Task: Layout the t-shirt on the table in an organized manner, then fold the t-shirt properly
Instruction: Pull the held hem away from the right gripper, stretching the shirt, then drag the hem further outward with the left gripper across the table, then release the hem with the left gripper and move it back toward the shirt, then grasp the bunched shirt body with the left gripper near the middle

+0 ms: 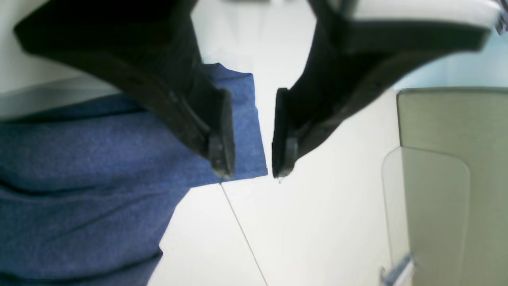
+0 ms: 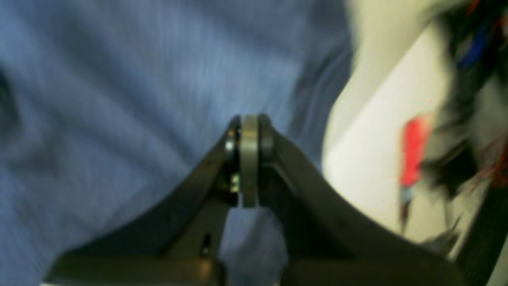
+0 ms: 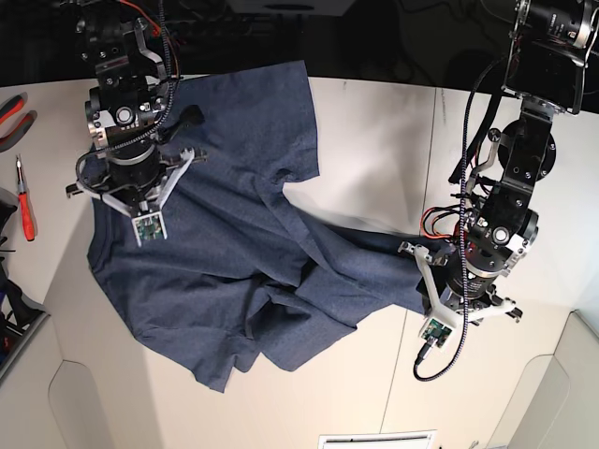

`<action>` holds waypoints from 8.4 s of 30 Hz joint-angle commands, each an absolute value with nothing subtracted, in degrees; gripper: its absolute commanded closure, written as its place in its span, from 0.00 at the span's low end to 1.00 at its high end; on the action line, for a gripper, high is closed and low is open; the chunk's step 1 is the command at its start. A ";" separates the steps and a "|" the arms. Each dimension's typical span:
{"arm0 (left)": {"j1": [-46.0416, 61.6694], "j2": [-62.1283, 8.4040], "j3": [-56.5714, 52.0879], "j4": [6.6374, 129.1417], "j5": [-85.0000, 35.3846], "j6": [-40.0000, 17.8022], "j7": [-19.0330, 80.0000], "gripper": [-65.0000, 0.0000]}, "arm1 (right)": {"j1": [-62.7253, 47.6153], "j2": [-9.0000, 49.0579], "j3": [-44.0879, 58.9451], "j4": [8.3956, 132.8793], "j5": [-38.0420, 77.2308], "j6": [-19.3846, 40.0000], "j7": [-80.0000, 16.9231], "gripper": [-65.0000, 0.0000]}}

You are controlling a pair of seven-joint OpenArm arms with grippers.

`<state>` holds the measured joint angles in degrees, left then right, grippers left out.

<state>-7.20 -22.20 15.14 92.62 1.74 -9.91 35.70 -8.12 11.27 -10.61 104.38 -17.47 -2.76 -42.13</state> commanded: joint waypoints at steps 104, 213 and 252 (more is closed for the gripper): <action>-16.78 -27.00 2.68 65.71 -23.99 -20.34 33.98 1.00 | 10.59 8.08 -10.44 69.19 -15.88 -4.97 -39.11 1.00; -37.74 -6.35 12.16 28.34 -9.85 -22.98 9.15 0.62 | -4.60 3.79 -8.97 82.87 -0.21 8.40 -52.31 1.00; -8.25 -8.75 -0.67 70.19 -66.06 -40.00 58.28 1.00 | -4.58 3.81 -8.97 82.87 -0.25 8.38 -50.30 1.00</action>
<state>-7.16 -8.58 -0.60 69.04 -64.16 -39.07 59.20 -3.99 3.38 -8.99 83.31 0.82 8.75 -47.16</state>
